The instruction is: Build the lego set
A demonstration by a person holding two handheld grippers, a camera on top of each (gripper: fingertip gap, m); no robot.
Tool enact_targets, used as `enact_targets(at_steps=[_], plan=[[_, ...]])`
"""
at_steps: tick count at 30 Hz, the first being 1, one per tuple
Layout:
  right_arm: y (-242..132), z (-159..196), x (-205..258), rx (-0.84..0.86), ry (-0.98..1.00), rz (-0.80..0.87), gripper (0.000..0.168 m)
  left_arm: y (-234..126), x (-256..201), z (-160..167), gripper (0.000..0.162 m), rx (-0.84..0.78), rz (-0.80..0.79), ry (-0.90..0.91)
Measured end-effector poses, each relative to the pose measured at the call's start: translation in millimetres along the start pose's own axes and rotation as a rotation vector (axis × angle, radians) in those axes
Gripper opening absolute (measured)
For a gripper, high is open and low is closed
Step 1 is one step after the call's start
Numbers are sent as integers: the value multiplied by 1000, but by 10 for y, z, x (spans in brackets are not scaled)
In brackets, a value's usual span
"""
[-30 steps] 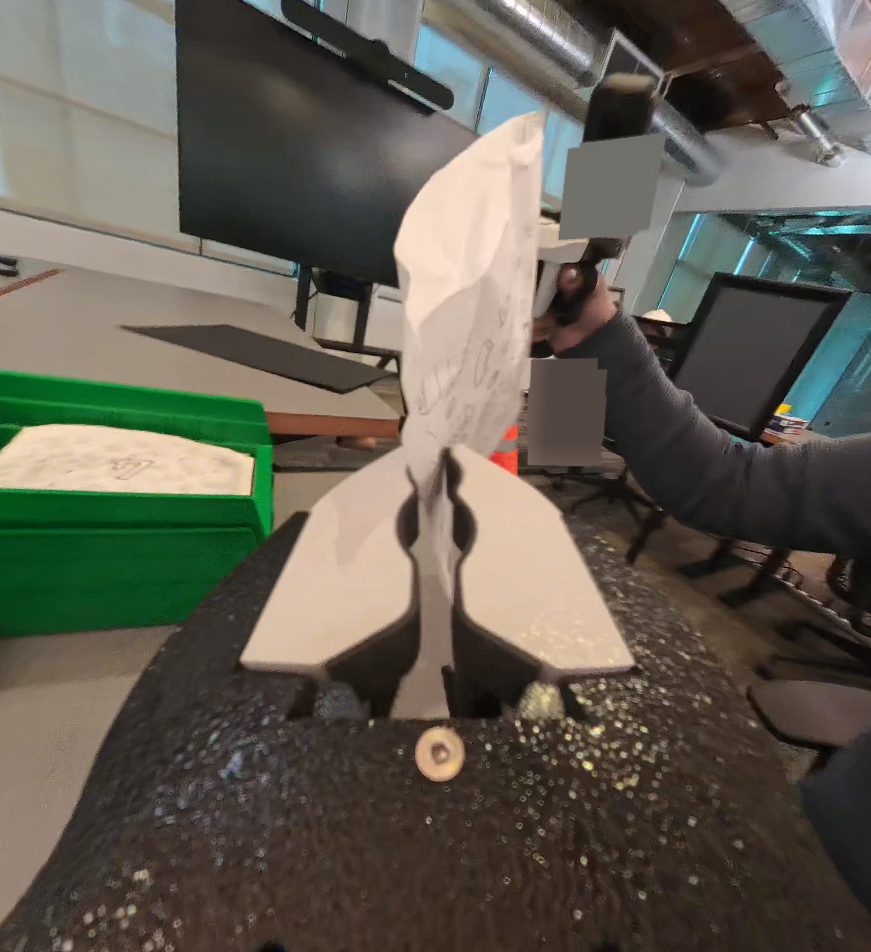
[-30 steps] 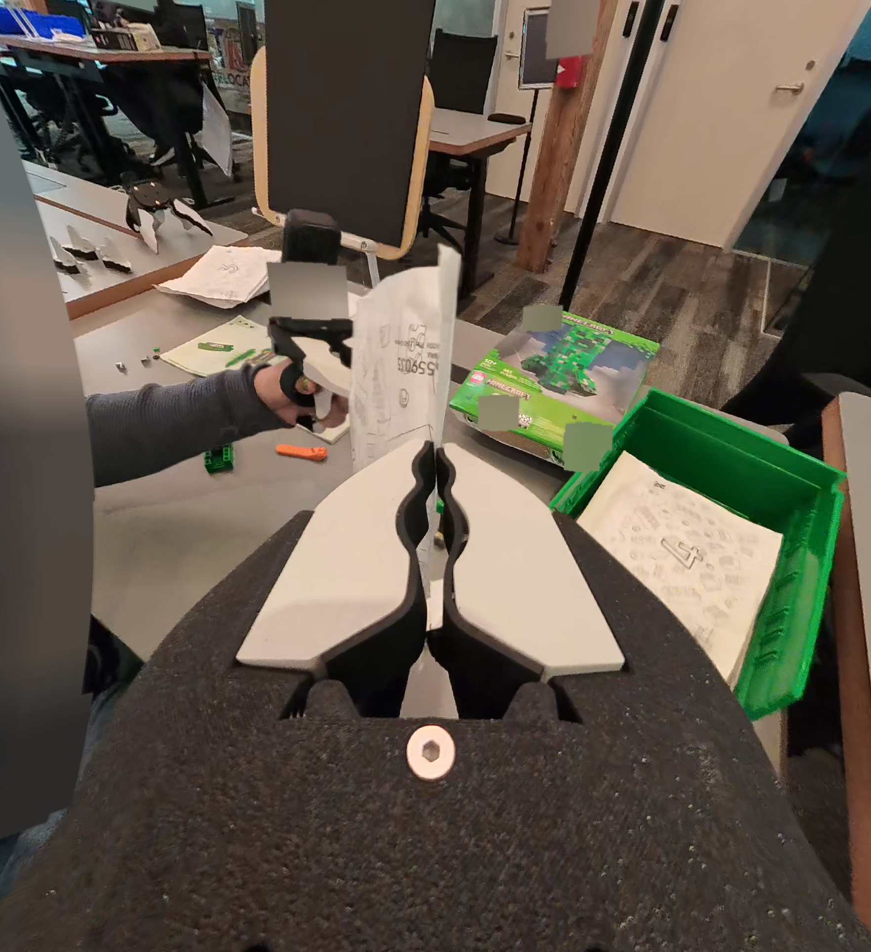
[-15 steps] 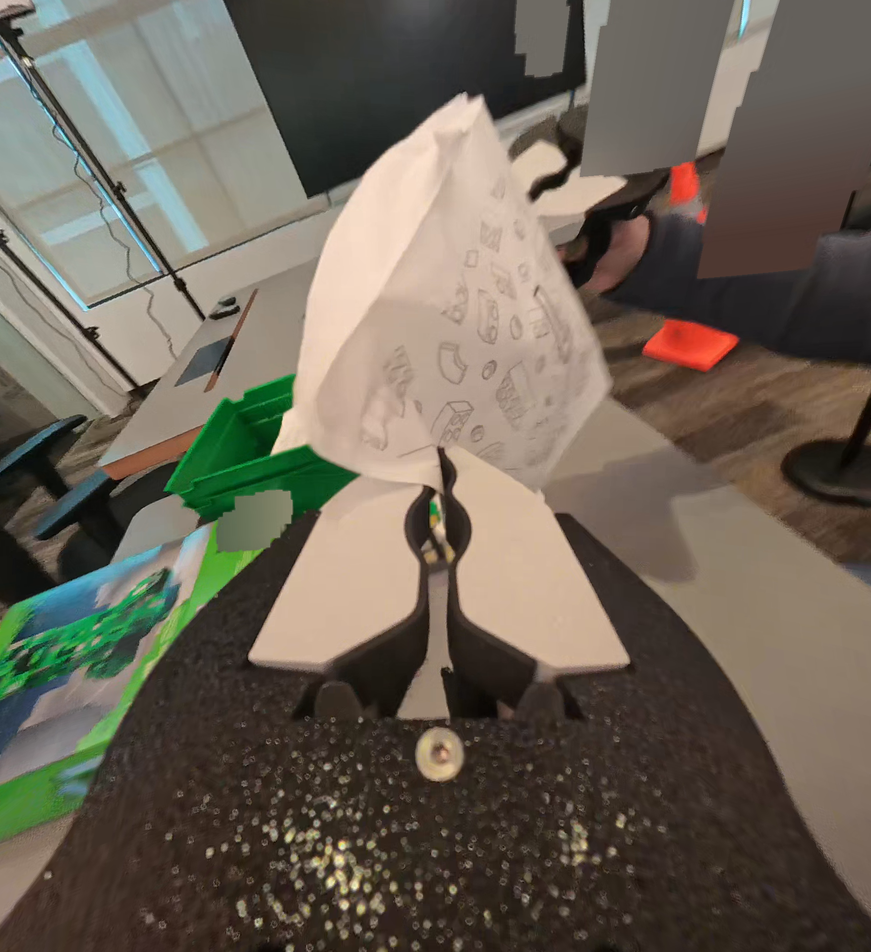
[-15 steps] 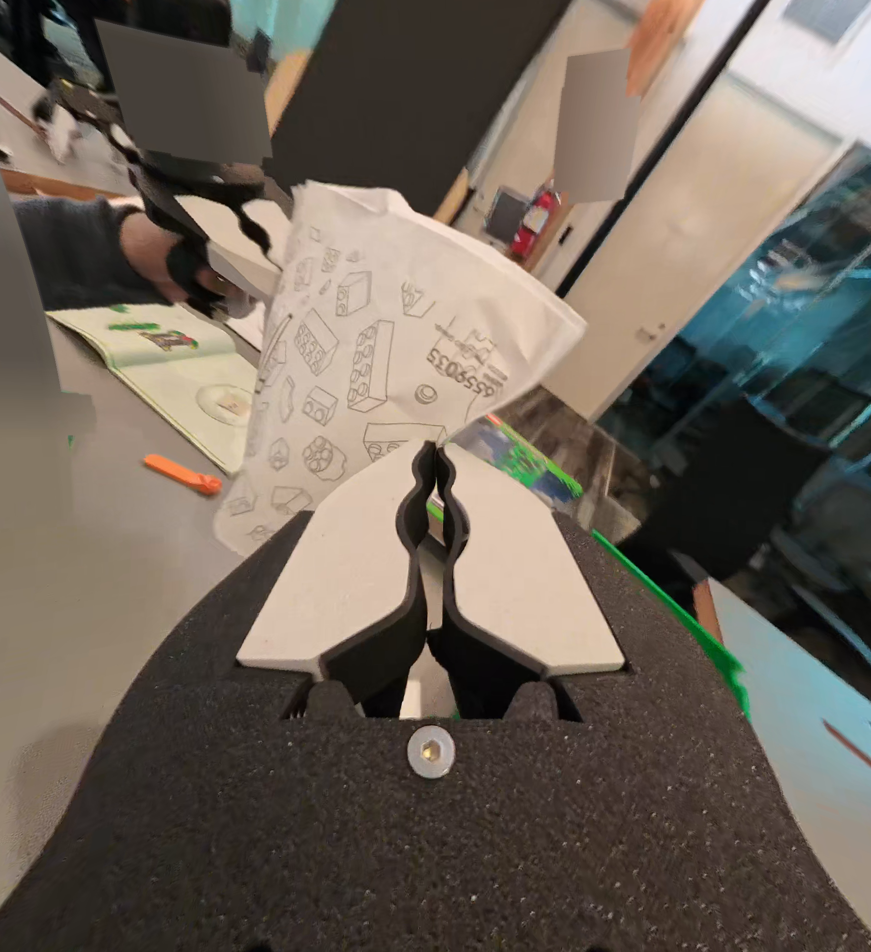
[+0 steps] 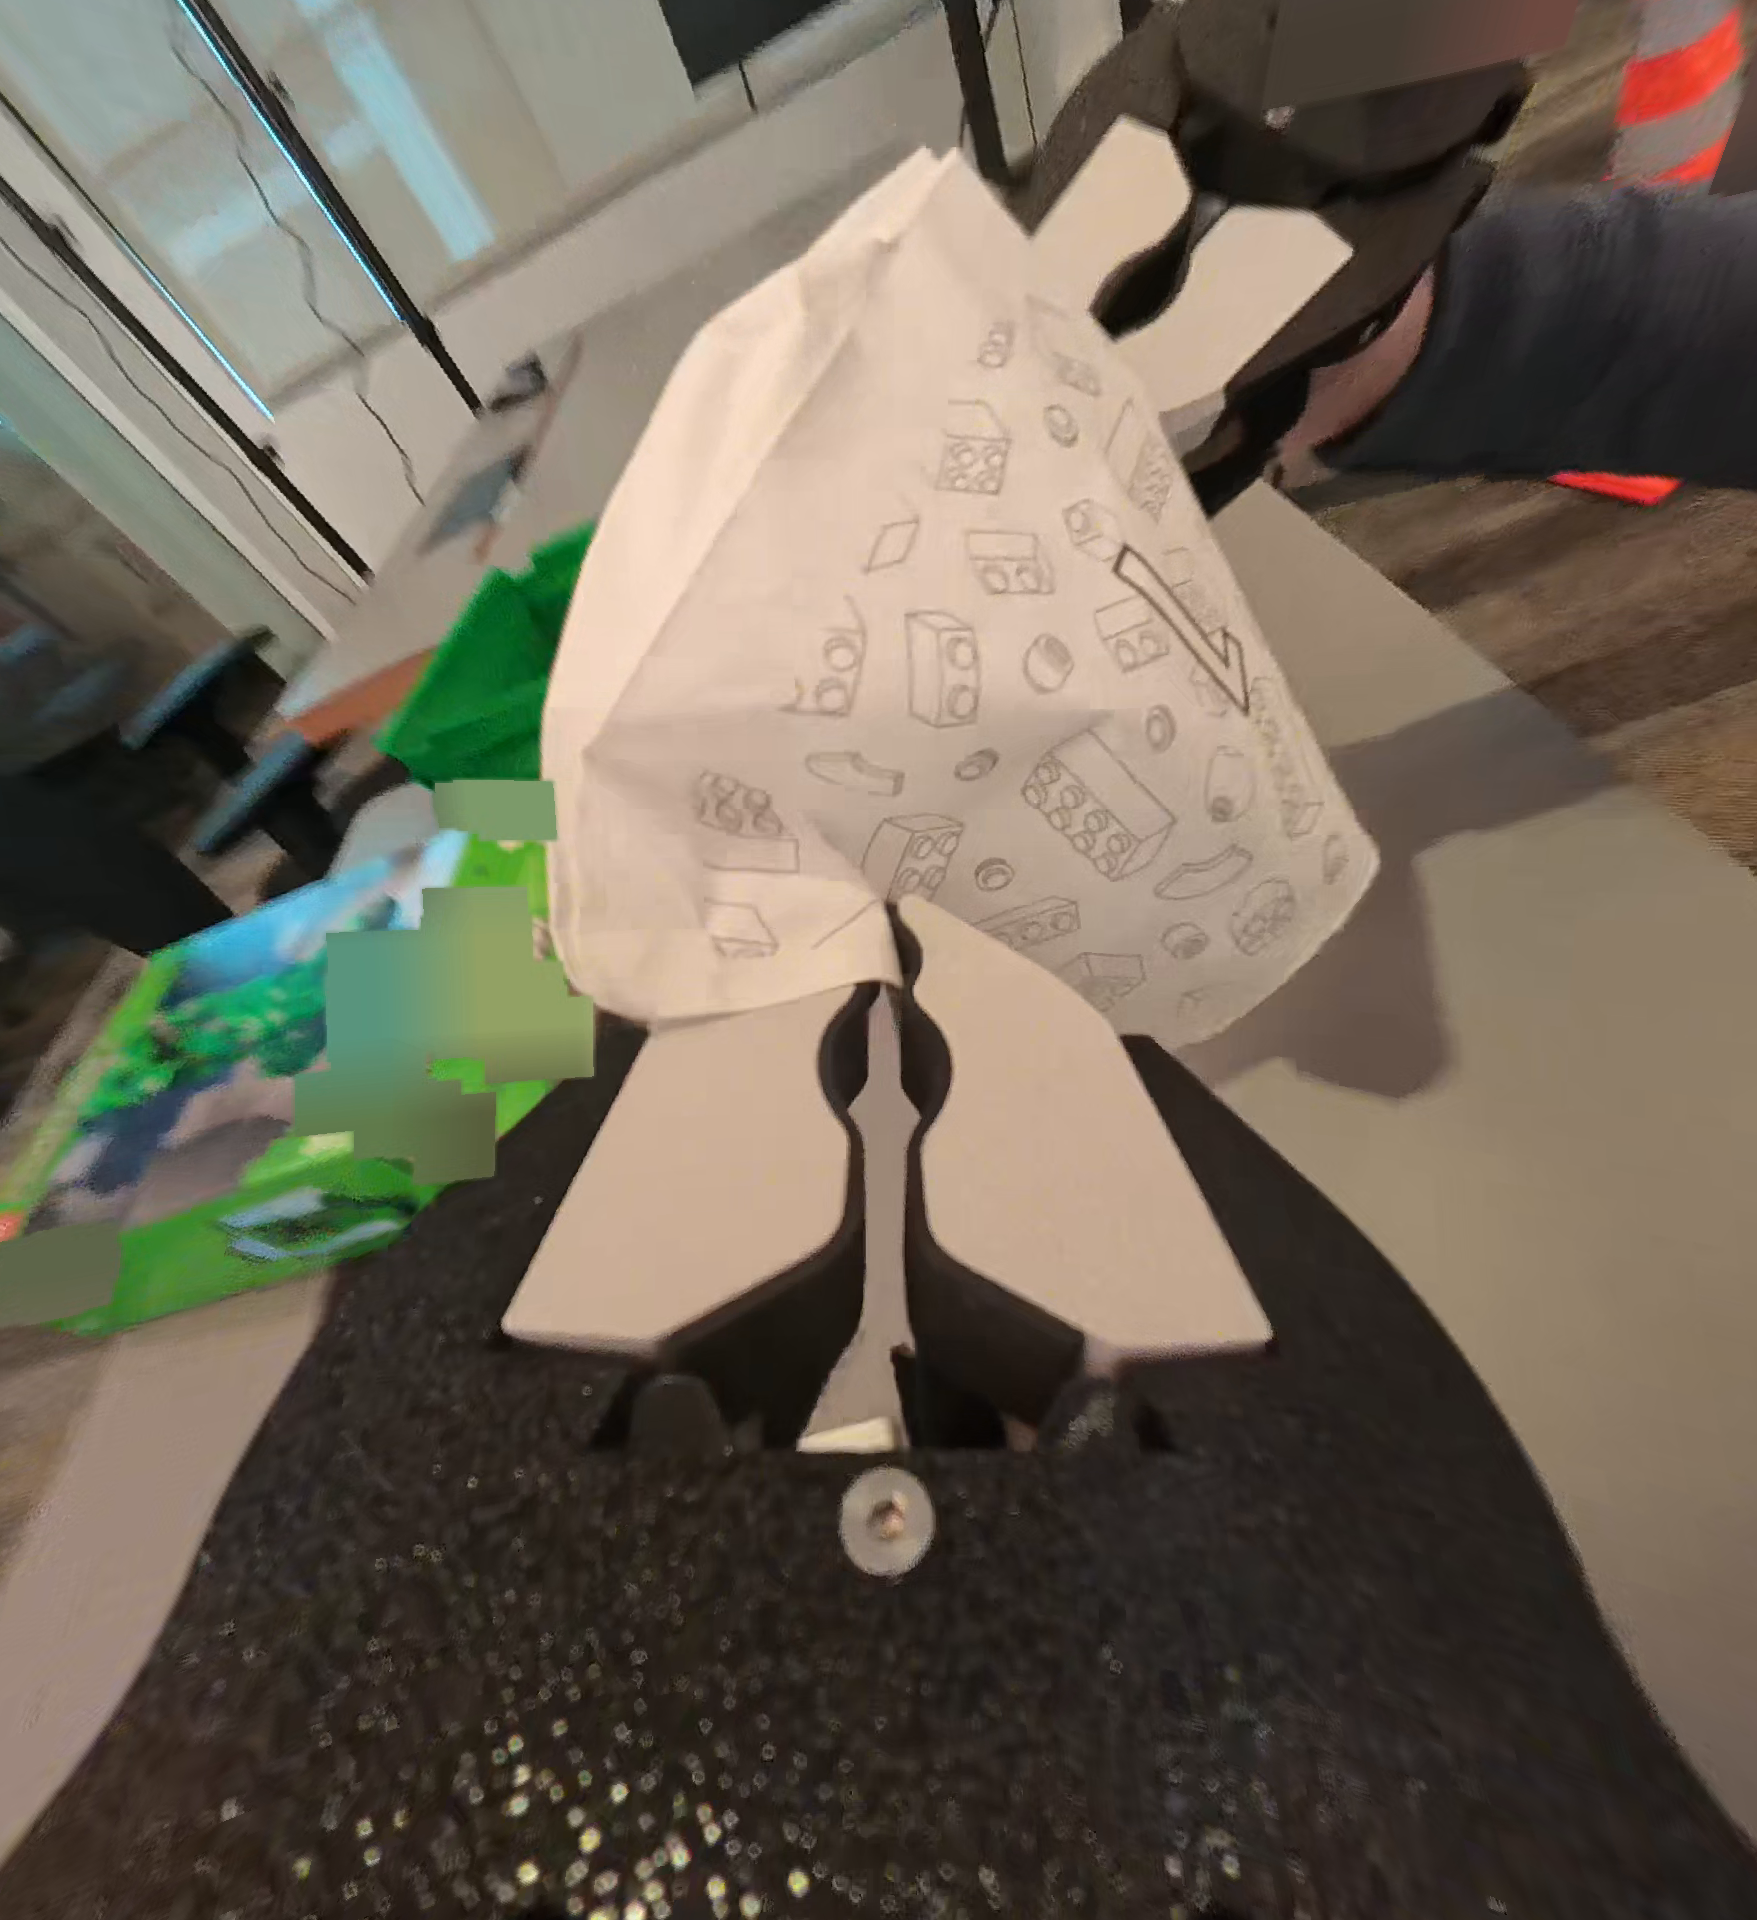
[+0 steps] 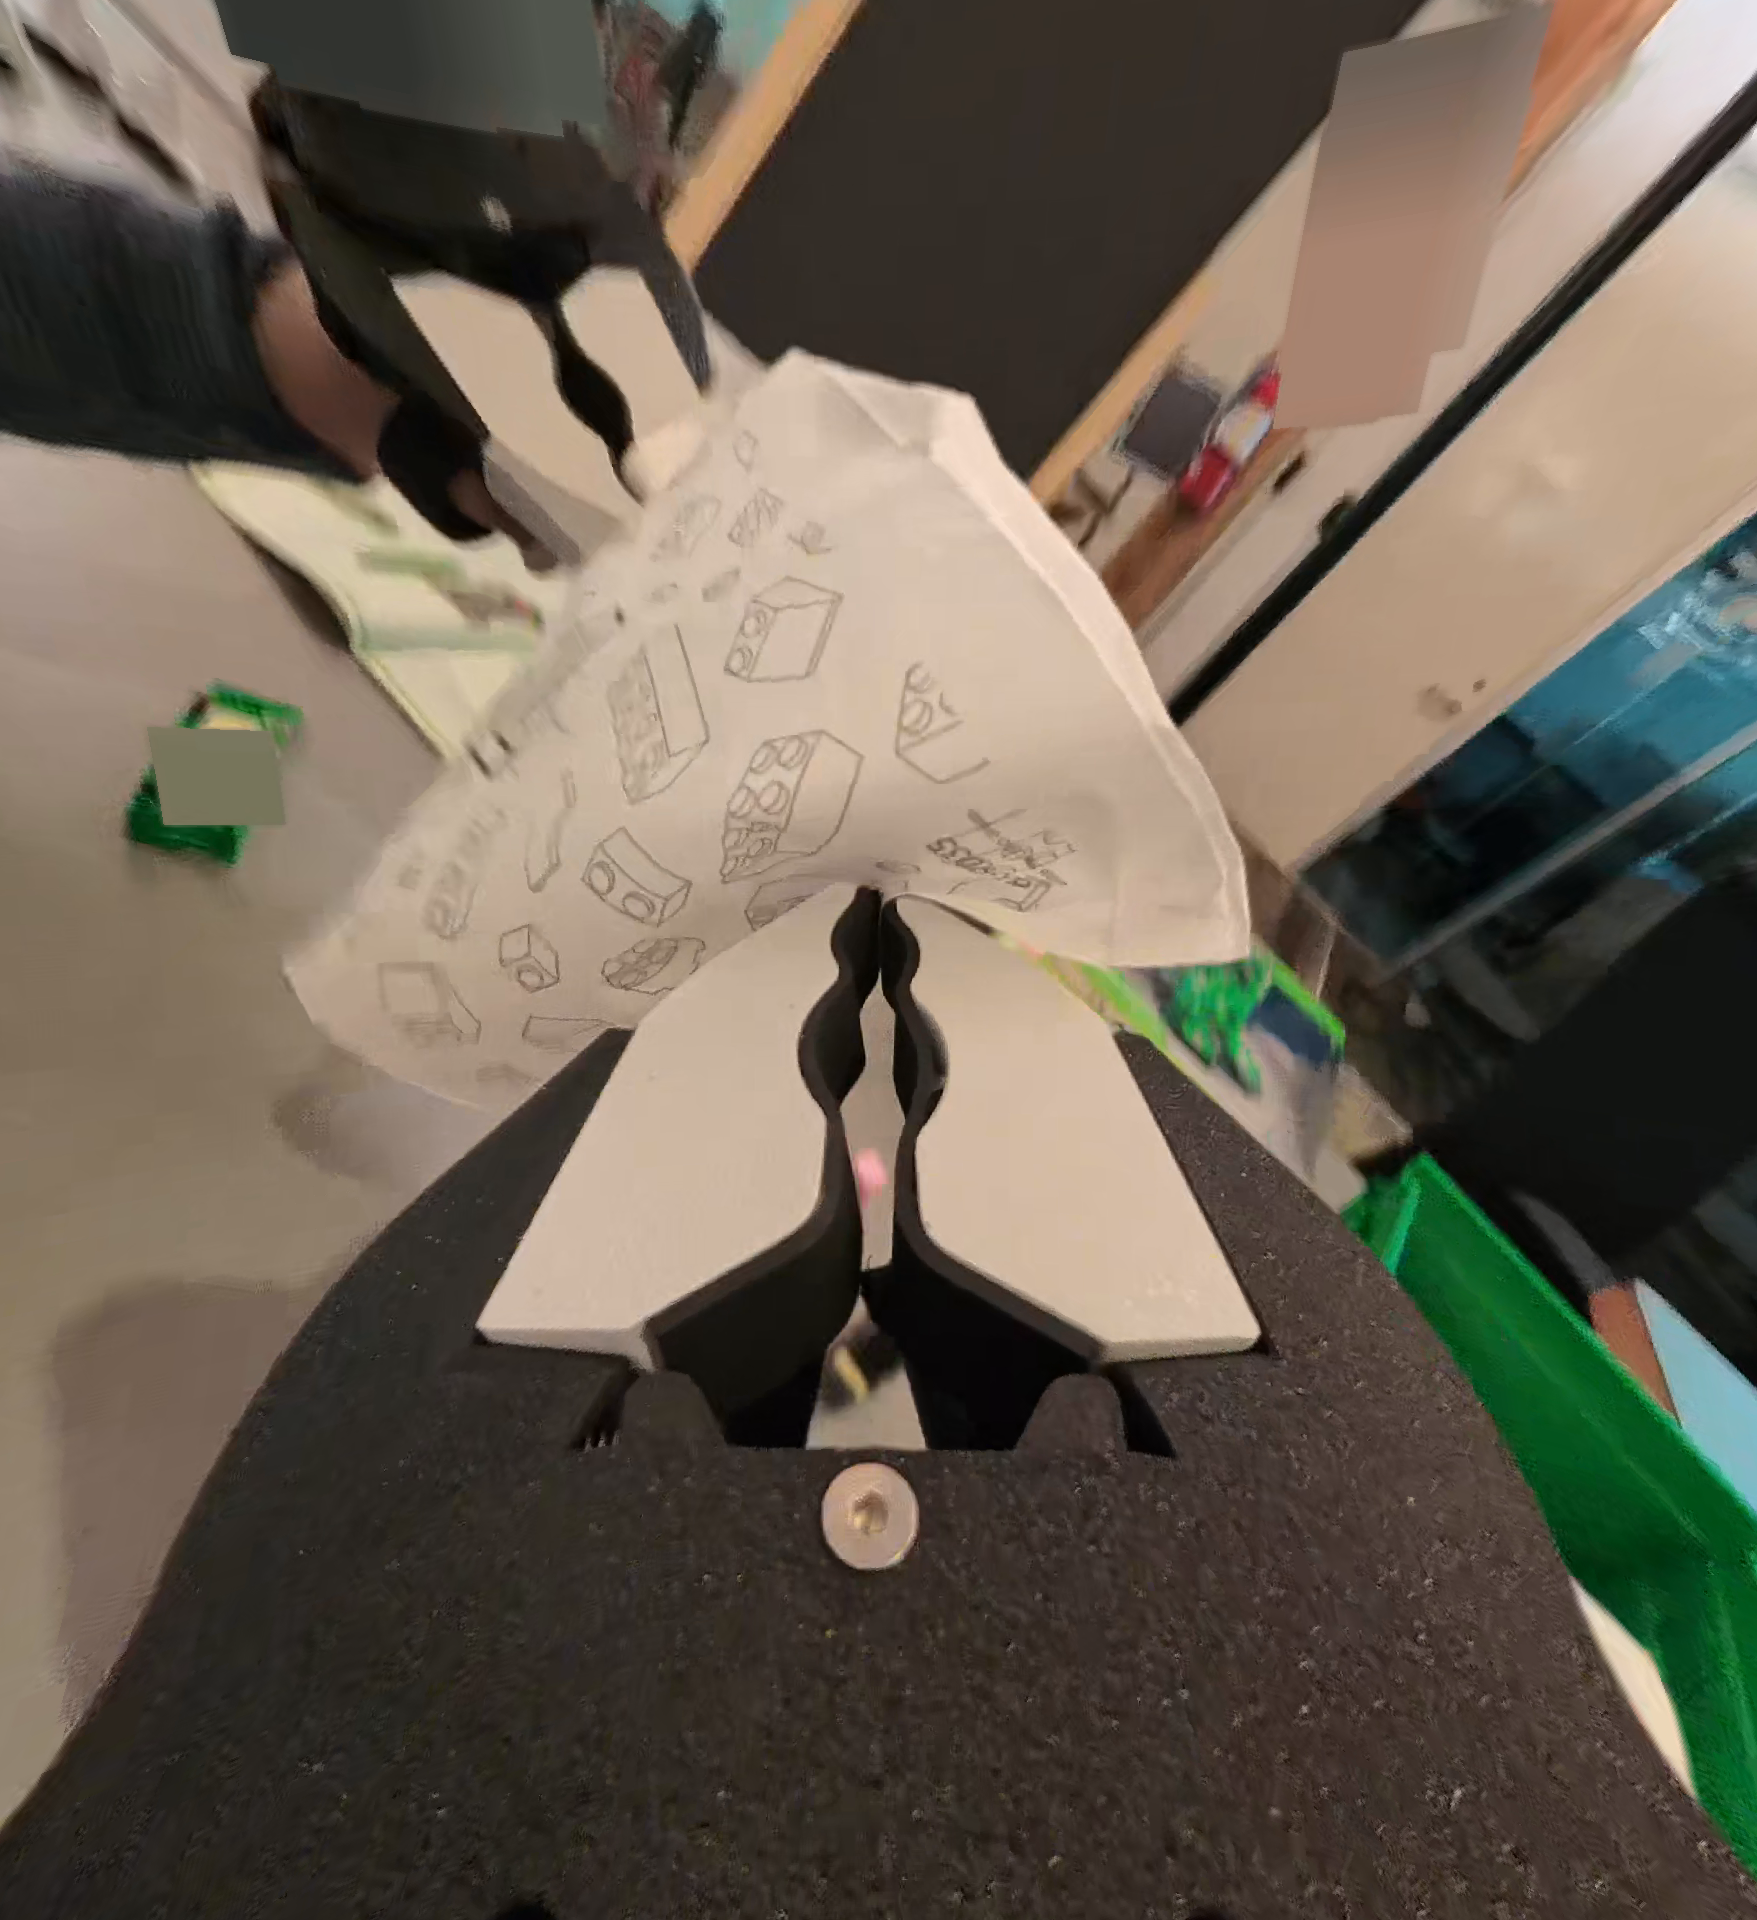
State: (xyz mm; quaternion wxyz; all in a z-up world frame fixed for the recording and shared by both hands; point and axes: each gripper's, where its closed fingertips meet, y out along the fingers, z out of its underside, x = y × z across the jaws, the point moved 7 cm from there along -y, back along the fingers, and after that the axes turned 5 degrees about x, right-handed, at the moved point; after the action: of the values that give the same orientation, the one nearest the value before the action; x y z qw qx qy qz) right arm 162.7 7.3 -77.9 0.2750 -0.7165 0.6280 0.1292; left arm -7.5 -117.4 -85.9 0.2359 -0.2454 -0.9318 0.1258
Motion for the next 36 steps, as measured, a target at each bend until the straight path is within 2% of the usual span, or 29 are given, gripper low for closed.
enact_targets(at_steps=[2, 3, 4, 8, 13, 17, 22, 25, 29, 32, 36], plan=[[-41, 155, -45, 106, 26, 21, 0, 136, -60, 53, 4, 18, 48, -69], [-159, 197, -110, 98, 82, 48, 0, 176, -82, 61, 11, 6, 54, -89], [-334, 225, -193, 69, 144, 87, 0, 211, -91, 65, 26, -5, 36, -103], [-1143, 361, -430, 50, 333, 245, 0, 451, -187, 24, 43, -55, -18, -131], [-2116, 613, -514, 200, 580, 511, 0, 1251, -631, -56, 38, 73, 94, -53], [-2555, 1028, -543, 362, 833, 658, 0, 1994, -927, -115, 36, 241, 174, 45], [-2740, 1625, -564, 500, 1073, 691, 0, 2534, -963, -85, 44, 397, 189, 57], [-2710, 1942, -605, 536, 1215, 649, 0, 2653, -931, -22, 50, 507, 202, -3], [-2590, 2223, -642, 576, 1320, 591, 0, 2735, -936, 57, 49, 595, 226, -62], [-2483, 2334, -642, 601, 1356, 550, 0, 2793, -932, 162, 35, 684, 207, -57], [-2364, 2441, -593, 638, 1393, 523, 0, 2807, -953, 202, 11, 688, 221, -16]])
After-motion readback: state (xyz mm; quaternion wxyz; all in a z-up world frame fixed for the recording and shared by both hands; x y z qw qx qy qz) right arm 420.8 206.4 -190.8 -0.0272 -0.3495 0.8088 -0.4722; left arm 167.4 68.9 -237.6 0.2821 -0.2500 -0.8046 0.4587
